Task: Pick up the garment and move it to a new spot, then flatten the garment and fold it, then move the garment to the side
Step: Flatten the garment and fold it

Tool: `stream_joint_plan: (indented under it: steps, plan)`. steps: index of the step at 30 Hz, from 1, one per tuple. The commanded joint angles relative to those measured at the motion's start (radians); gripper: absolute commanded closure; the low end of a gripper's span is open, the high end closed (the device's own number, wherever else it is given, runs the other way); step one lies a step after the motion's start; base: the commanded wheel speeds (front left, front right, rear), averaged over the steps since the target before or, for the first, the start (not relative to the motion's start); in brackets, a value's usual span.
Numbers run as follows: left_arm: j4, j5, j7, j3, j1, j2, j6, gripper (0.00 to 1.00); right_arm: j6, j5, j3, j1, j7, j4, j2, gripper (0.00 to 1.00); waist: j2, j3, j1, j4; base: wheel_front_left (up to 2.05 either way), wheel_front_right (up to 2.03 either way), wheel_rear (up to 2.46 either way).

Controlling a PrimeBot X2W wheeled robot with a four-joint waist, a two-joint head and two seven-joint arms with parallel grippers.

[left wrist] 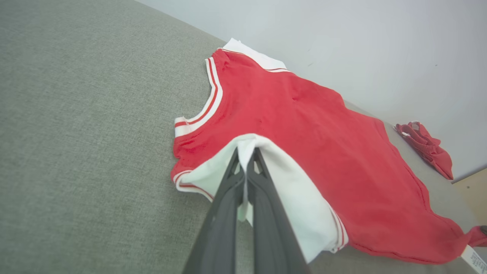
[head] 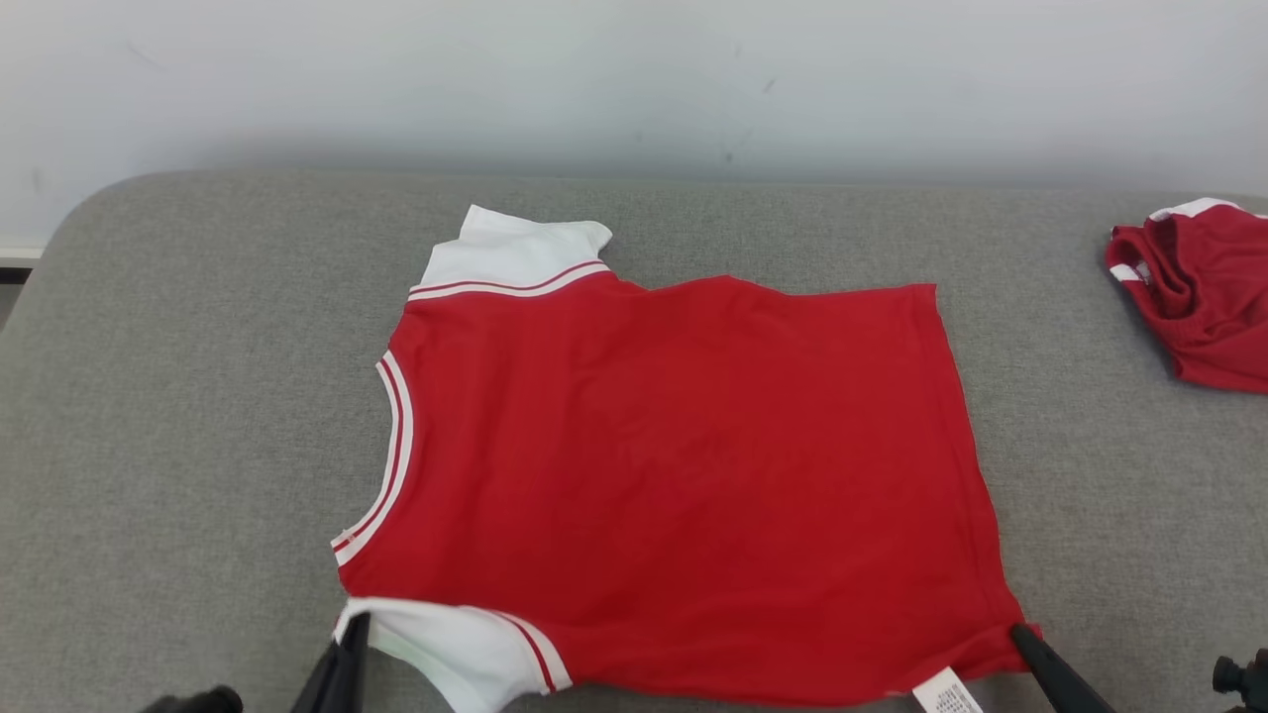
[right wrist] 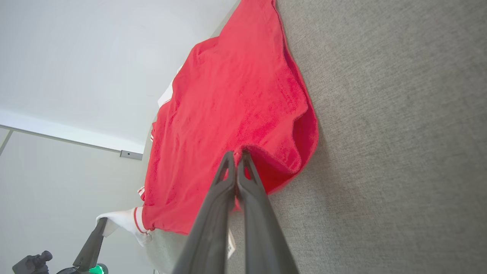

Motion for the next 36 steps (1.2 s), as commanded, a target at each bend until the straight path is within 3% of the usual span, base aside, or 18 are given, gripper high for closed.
stream_joint_plan:
  steps: [1, 10, 18, 27, 28, 29, 30, 31, 36]
  plan:
    - [0.007, 0.008, 0.000, 0.005, -0.022, 0.005, -0.008, 1.00, 0.002, 0.008, -0.004, -0.008, -0.005, -0.004, 0.007, 1.00, -0.0001, 0.003, -0.0001, -0.004, 0.00, 0.00, 0.00]
    - [0.167, 0.011, 0.050, 0.002, -0.225, 0.032, -0.066, 1.00, 0.002, 0.034, -0.019, -0.093, 0.002, 0.034, 0.022, 1.00, -0.0001, 0.020, -0.0001, -0.022, 0.00, 0.00, 0.00]
    - [0.340, 0.036, 0.103, -0.037, -0.413, 0.029, -0.119, 1.00, 0.002, -0.050, 0.011, -0.256, 0.008, 0.150, 0.050, 1.00, -0.0001, 0.065, -0.0001, -0.048, 0.00, 0.00, 0.00]
    - [0.531, 0.076, 0.086, -0.091, -0.550, 0.009, -0.153, 1.00, 0.002, -0.182, 0.058, -0.411, -0.003, 0.297, 0.095, 1.00, -0.0001, 0.086, -0.0001, -0.053, 0.00, 0.00, 0.00]
    - [0.550, 0.081, 0.082, -0.097, -0.558, 0.008, -0.156, 1.00, 0.002, -0.199, 0.063, -0.421, -0.006, 0.312, 0.097, 0.93, -0.0001, 0.085, -0.0001, -0.052, 0.00, 0.00, 0.00]
    - [0.565, 0.094, 0.071, -0.106, -0.568, 0.009, -0.158, 1.00, 0.002, -0.214, 0.064, -0.429, -0.015, 0.325, 0.102, 0.70, -0.0001, 0.083, -0.0001, -0.051, 0.00, 0.00, 0.00]
    - [0.578, 0.104, 0.058, -0.113, -0.577, 0.005, -0.159, 0.77, 0.002, -0.224, 0.067, -0.433, -0.019, 0.333, 0.110, 0.33, -0.0001, 0.080, -0.0001, -0.050, 0.00, 0.00, 0.00]
    - [0.604, 0.111, 0.035, -0.120, -0.575, -0.004, -0.162, 0.00, 0.002, -0.247, 0.071, -0.439, -0.029, 0.344, 0.119, 0.00, -0.0001, 0.071, -0.0001, -0.049, 0.00, 0.00, 0.00]
    - [0.632, 0.122, -0.004, -0.130, -0.557, -0.009, -0.159, 0.00, 0.002, -0.310, 0.071, -0.422, -0.058, 0.361, 0.112, 0.00, -0.0001, 0.047, -0.0001, -0.042, 0.00, 0.00, 0.00]
